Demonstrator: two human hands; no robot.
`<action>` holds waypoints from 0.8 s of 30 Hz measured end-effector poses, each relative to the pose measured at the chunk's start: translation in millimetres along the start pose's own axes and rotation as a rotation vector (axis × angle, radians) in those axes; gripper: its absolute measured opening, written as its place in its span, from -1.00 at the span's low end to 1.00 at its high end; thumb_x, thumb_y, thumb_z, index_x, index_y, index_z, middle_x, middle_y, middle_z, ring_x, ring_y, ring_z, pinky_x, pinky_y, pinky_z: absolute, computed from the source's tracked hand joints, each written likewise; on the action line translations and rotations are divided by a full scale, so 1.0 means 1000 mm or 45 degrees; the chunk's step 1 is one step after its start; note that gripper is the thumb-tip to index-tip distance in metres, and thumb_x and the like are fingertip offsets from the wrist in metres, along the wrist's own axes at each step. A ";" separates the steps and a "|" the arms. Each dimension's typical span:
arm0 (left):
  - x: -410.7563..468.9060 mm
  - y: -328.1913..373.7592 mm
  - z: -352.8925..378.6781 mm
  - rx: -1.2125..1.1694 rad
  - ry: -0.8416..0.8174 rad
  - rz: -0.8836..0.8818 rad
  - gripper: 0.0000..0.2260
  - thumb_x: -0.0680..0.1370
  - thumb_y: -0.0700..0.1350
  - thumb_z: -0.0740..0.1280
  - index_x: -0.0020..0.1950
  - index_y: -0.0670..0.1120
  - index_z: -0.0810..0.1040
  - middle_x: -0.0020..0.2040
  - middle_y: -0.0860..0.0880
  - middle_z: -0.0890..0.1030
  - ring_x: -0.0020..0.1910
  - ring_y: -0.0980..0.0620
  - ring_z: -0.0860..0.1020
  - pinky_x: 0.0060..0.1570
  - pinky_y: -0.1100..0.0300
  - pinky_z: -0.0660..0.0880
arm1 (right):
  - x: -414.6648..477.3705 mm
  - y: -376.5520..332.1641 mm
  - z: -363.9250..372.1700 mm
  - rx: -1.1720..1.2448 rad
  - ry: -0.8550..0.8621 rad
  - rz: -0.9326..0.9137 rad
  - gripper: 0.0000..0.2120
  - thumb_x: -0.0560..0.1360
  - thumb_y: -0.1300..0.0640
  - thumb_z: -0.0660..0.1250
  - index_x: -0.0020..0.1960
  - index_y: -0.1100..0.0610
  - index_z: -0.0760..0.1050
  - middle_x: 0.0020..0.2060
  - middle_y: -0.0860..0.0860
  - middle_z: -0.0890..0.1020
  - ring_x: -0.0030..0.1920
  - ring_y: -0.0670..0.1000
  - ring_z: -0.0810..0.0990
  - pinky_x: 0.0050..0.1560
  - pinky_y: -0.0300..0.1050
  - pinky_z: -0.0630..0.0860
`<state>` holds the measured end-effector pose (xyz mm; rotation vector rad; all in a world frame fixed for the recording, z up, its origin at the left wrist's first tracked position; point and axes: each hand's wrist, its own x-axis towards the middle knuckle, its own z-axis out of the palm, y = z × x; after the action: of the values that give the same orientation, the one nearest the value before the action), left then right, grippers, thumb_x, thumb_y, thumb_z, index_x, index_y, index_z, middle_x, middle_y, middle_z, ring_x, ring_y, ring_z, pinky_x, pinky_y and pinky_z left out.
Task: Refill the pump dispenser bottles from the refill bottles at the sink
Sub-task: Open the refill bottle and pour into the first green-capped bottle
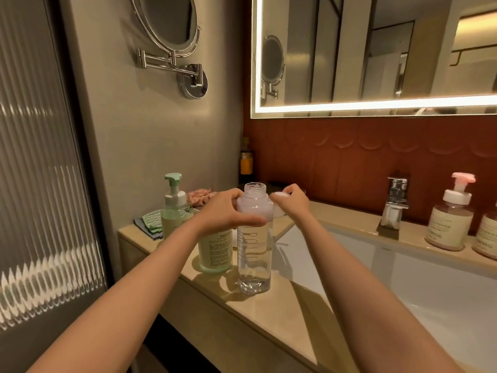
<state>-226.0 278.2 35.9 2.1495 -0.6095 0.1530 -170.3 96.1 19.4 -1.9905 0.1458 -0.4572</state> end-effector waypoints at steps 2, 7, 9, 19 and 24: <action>0.002 -0.002 0.000 -0.034 -0.007 0.007 -0.53 0.28 0.04 0.55 0.10 -0.01 0.47 -0.03 0.05 0.59 -0.10 0.12 0.58 -0.28 0.32 0.50 | 0.001 0.012 0.010 -0.054 -0.059 0.014 -0.64 0.44 0.10 0.38 0.16 0.20 0.40 0.07 0.12 0.50 -0.02 0.04 0.42 -0.09 -0.14 0.35; 0.003 -0.006 0.001 -0.107 -0.021 -0.002 -0.54 0.29 -0.01 0.55 0.11 -0.02 0.47 0.00 0.02 0.59 -0.06 0.07 0.60 -0.21 0.23 0.57 | 0.003 0.026 0.032 -0.132 -0.096 -0.012 -0.64 0.51 0.16 0.31 0.27 0.19 0.37 0.21 0.16 0.50 0.17 0.14 0.46 -0.06 -0.17 0.34; 0.003 -0.006 0.001 -0.122 -0.034 -0.002 -0.53 0.31 -0.03 0.54 0.14 -0.01 0.46 0.01 0.05 0.58 -0.05 0.09 0.59 -0.16 0.22 0.58 | 0.005 0.028 0.038 -0.164 -0.106 -0.032 -0.67 0.55 0.18 0.26 0.30 0.18 0.36 0.23 0.17 0.49 0.21 0.16 0.45 -0.04 -0.14 0.34; 0.002 -0.005 0.000 -0.129 -0.064 0.024 -0.54 0.32 -0.07 0.53 0.13 0.02 0.42 -0.01 0.09 0.54 -0.05 0.14 0.57 -0.17 0.26 0.56 | 0.016 0.047 0.055 -0.286 -0.232 0.057 -0.48 0.46 0.09 0.39 0.36 0.11 0.32 0.26 0.13 0.49 0.23 0.16 0.47 0.17 0.00 0.46; 0.001 -0.005 -0.001 -0.105 -0.069 0.029 -0.54 0.32 -0.06 0.54 0.13 0.02 0.43 -0.03 0.11 0.55 -0.08 0.16 0.57 -0.22 0.31 0.54 | 0.030 0.059 0.064 -0.431 -0.304 0.071 -0.43 0.47 0.04 0.36 0.40 0.12 0.25 0.28 0.14 0.46 0.21 0.17 0.49 0.07 0.01 0.50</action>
<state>-222.6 281.7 33.0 2.0732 -0.6605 0.0803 -112.7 113.7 -50.1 -2.3486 0.1351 -0.1618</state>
